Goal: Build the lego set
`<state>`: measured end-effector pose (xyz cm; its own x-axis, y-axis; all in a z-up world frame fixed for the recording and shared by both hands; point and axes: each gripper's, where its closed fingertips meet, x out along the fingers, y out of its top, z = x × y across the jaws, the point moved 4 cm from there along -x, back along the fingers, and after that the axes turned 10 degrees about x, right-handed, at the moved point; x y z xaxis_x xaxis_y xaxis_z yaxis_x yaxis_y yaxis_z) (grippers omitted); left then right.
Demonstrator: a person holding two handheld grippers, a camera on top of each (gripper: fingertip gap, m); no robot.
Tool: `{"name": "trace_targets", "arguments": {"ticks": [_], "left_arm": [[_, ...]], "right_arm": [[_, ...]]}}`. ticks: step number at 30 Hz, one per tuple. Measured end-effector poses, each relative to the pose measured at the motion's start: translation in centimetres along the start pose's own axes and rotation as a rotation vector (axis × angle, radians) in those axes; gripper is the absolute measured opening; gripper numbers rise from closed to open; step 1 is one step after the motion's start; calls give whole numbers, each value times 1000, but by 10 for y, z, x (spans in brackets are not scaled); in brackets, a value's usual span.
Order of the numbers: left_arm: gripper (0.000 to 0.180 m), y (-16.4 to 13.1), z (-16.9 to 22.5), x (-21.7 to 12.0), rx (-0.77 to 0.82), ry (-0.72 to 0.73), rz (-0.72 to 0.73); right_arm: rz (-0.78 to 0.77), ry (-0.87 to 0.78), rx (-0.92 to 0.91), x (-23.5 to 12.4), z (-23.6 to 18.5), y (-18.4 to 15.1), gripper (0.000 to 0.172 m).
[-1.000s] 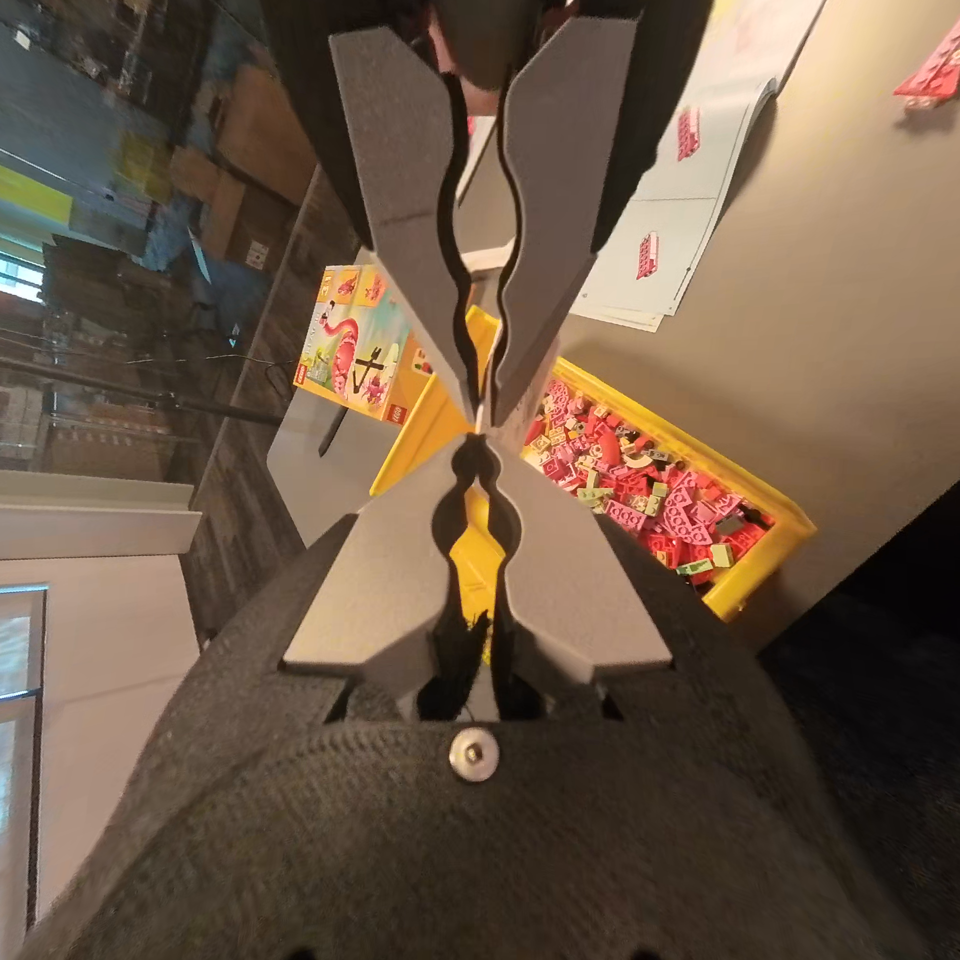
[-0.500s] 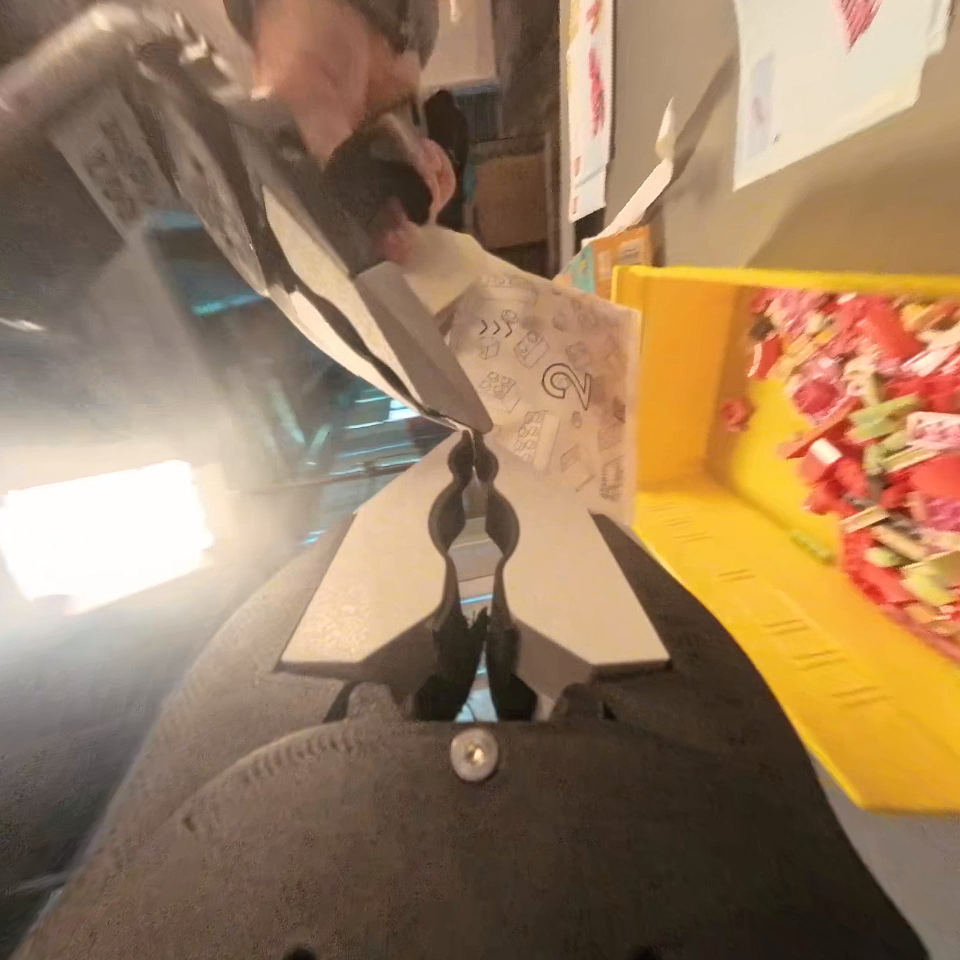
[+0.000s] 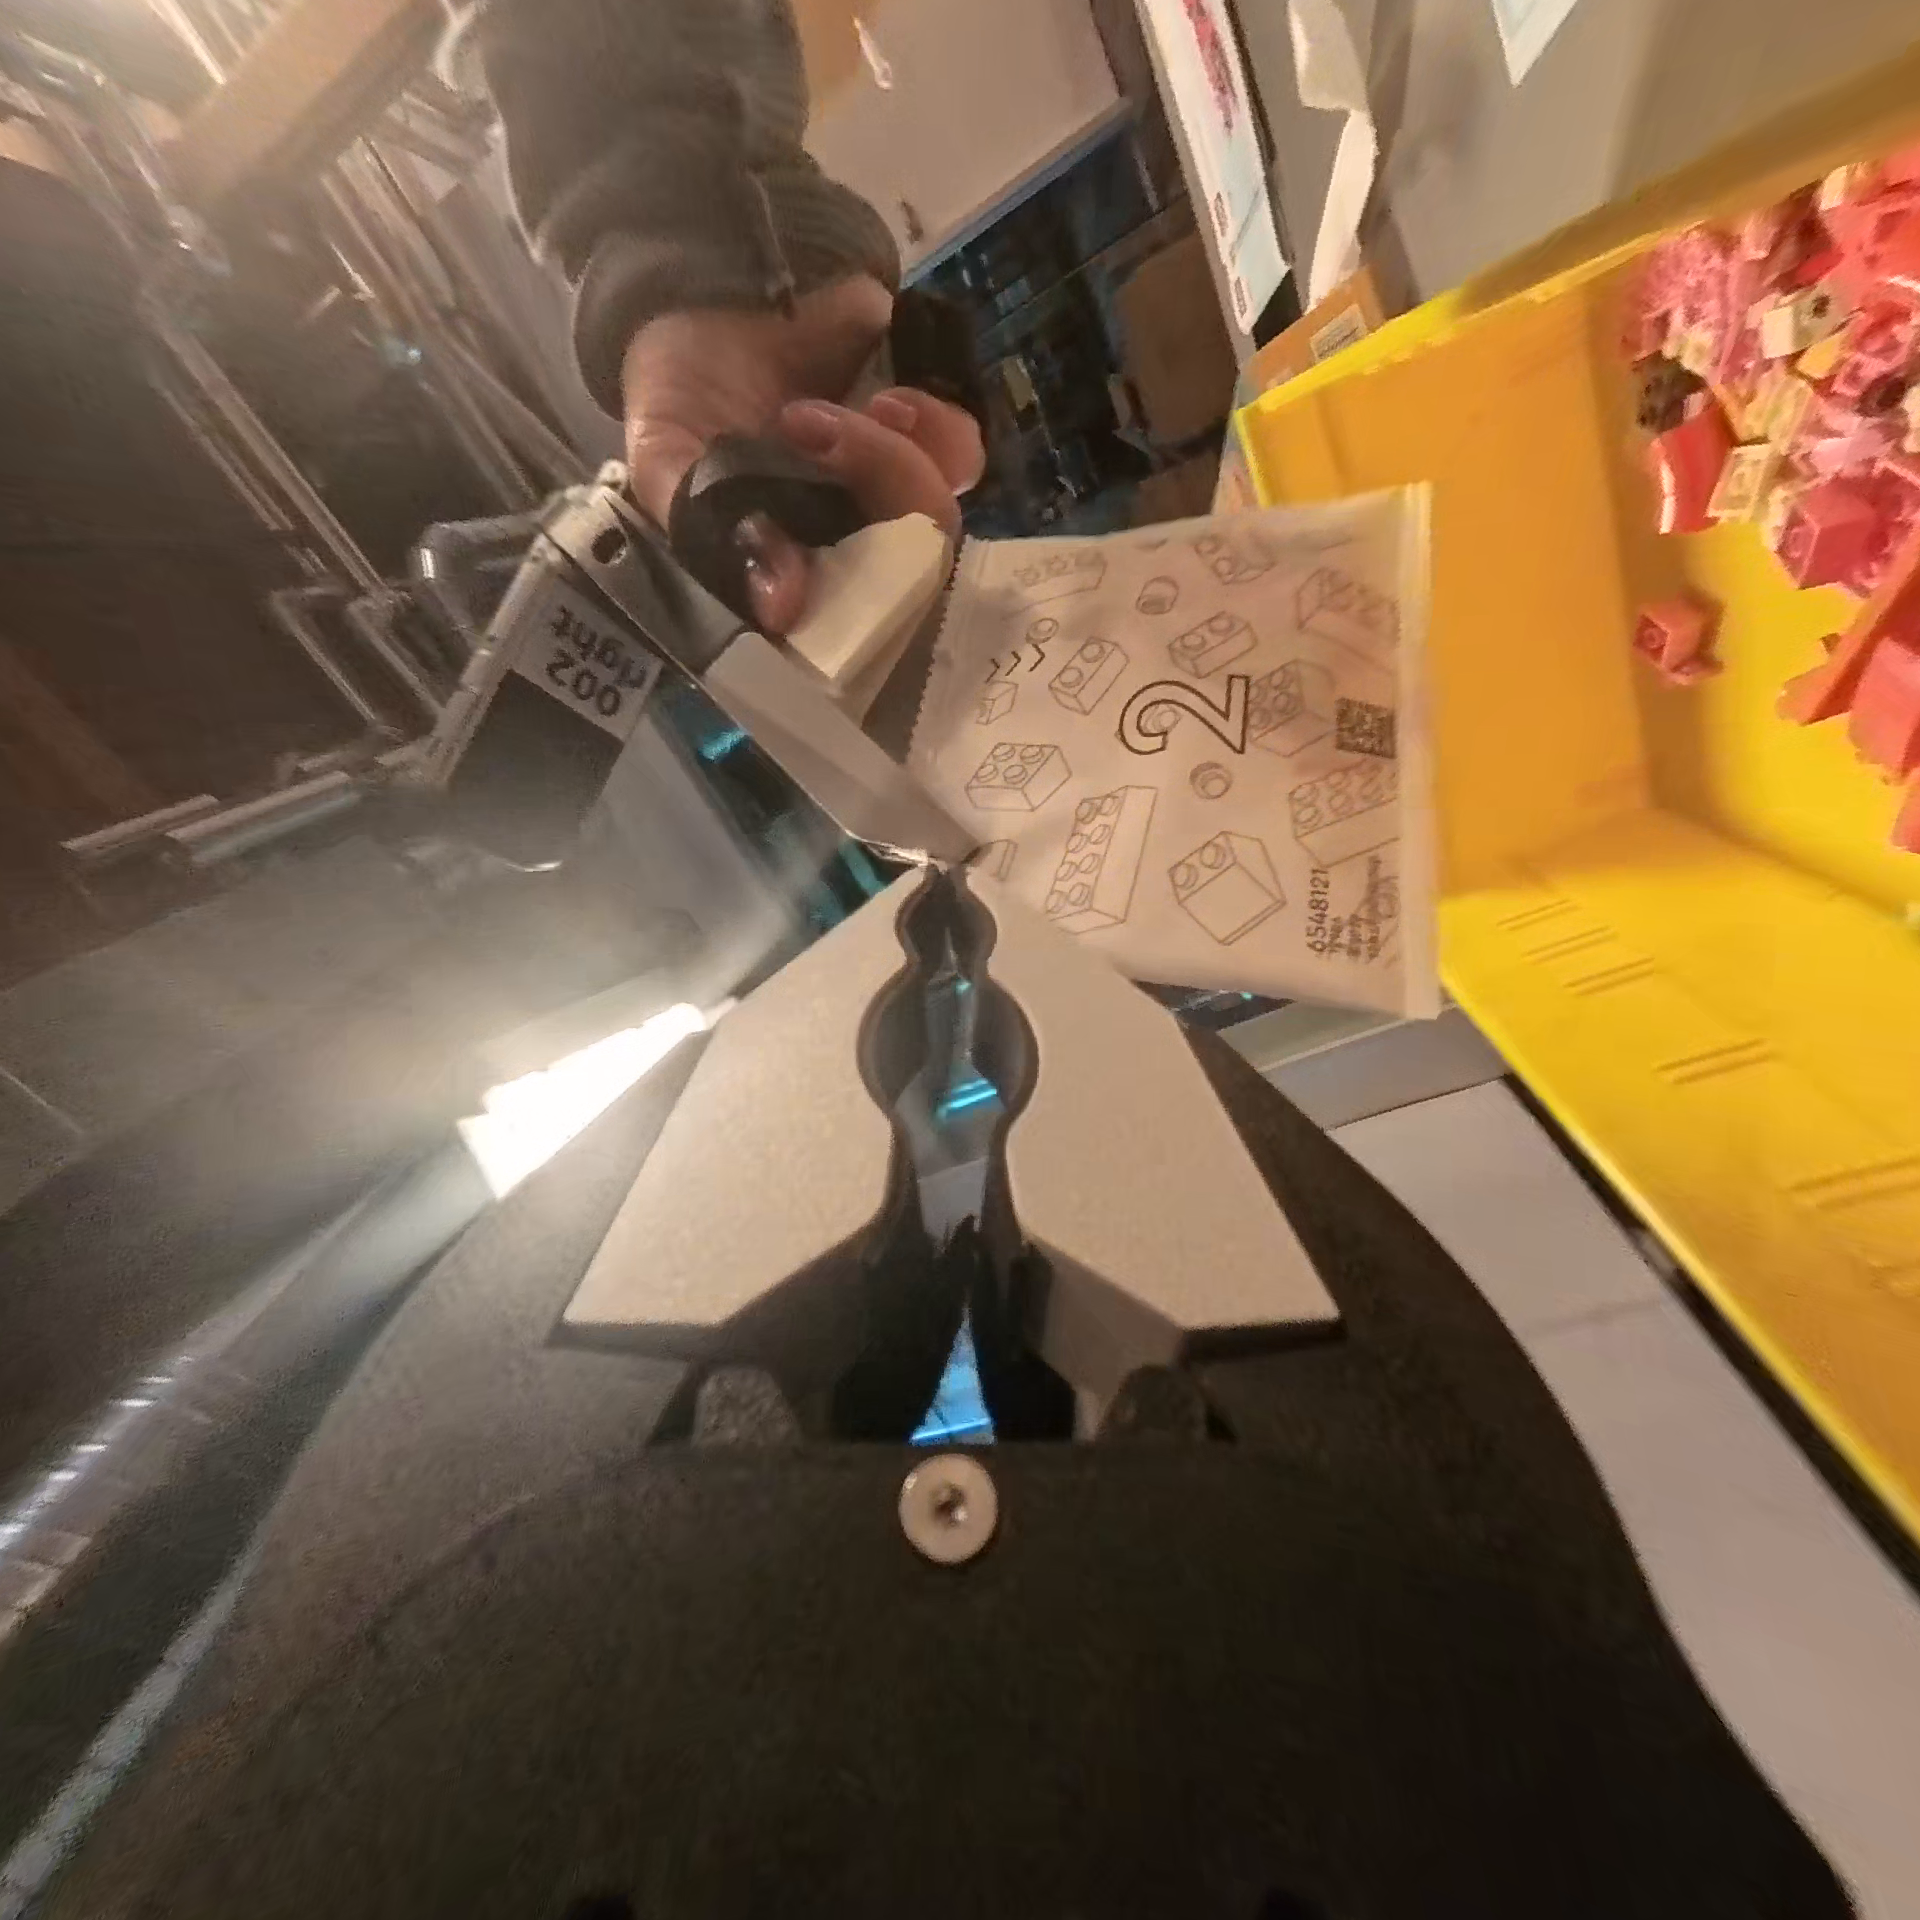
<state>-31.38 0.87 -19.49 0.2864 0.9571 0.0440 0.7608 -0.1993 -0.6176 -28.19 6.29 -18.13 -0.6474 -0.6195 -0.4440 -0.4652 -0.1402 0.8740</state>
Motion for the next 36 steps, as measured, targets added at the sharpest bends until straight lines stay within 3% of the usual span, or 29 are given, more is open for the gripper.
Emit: {"name": "trace_targets", "arguments": {"ticks": [2,5,8,11,13,16,18,19,21,24,27,32,36], "left_arm": [[0,-1,9,5,-189,-86,12],[0,-11,19,14,-662,-273,51],[0,-23,25,22,-987,-426,103],[0,-30,25,26,-1169,-509,176],[0,-31,25,27,-1235,-549,215],[0,-32,28,28,-1321,-611,229],[7,-34,29,31,-1291,-574,187],[20,-34,27,32,-1219,-537,168],[24,-31,25,33,-1087,-533,141],[3,-27,23,35,-994,-590,128],[0,-24,22,34,-933,-652,131],[0,-23,6,26,-617,-448,123],[0,-17,1,17,-397,-334,124]], "right_arm": [[-12,-61,-2,3,10,-6,0],[-45,-274,-95,6,24,-8,1],[-63,-428,-247,2,26,-4,13],[-98,-465,-298,1,26,-4,17],[-111,-489,-343,1,27,-3,2],[-145,-475,-352,2,29,-5,0],[-175,-507,-370,2,32,-5,0],[-200,-515,-378,3,32,-6,0],[-252,-527,-395,5,32,-6,0],[-319,-549,-414,7,32,-5,0],[-341,-516,-399,7,30,-5,0],[-155,-272,-212,-6,24,5,0],[-99,-159,-172,-6,16,5,0]]}}
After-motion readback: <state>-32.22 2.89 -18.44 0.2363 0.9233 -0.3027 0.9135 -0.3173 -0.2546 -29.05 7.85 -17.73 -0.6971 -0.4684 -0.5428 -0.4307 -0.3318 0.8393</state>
